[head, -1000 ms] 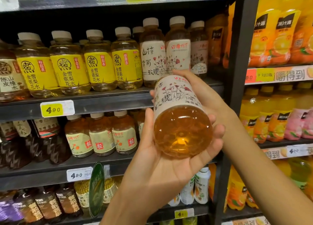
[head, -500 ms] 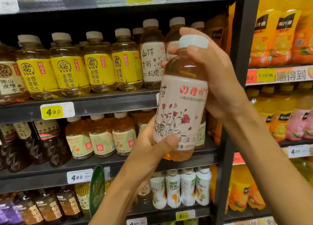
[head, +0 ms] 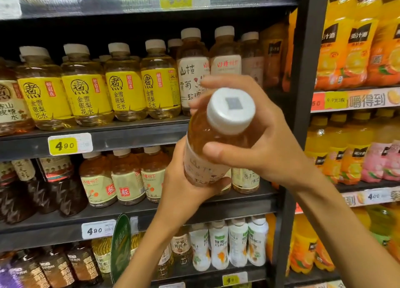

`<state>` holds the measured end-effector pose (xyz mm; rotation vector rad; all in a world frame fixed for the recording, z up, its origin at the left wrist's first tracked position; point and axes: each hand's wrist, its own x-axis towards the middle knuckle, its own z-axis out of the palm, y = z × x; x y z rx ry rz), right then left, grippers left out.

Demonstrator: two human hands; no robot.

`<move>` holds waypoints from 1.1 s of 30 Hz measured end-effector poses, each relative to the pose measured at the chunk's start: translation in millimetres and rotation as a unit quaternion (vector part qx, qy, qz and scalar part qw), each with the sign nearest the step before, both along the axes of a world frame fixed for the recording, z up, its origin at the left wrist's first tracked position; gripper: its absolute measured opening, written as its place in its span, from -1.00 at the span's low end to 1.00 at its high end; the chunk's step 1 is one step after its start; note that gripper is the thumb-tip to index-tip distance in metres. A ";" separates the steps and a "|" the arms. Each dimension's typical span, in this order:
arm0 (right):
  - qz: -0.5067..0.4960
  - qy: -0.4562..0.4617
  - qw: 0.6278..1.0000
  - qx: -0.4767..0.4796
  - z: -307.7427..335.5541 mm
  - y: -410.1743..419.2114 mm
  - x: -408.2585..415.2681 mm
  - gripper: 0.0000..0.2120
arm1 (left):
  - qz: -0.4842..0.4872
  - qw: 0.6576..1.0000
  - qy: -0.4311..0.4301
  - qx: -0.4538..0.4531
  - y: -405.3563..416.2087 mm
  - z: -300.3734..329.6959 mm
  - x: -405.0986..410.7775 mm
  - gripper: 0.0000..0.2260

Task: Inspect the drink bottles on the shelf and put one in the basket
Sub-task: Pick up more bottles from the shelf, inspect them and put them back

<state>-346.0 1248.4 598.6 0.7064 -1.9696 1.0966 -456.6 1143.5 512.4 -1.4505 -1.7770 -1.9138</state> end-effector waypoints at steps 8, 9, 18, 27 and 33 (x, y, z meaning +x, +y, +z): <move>-0.004 -0.007 1.000 0.023 -9.4 -1.0 0.8 -0.47 | -0.026 0.998 -0.029 -0.041 9.1 -5.4 -8.4 -0.27; -0.013 -0.005 1.000 0.021 -9.3 -0.3 0.5 -0.47 | -0.033 0.998 -0.030 -0.037 8.3 -5.5 -7.6 -0.27; -0.024 0.041 0.983 -0.179 -2.4 12.5 -13.0 -0.47 | -0.060 0.998 0.000 -0.013 5.0 10.6 1.3 -0.42; -0.144 0.050 0.958 -0.243 9.5 37.9 -20.7 -0.32 | -0.134 0.989 -0.044 -0.033 49.4 41.3 -1.7 -0.49; -0.242 0.069 0.944 -0.212 38.2 68.4 -28.9 -0.41 | -0.102 0.994 -0.005 -0.037 86.0 65.0 -7.0 -0.35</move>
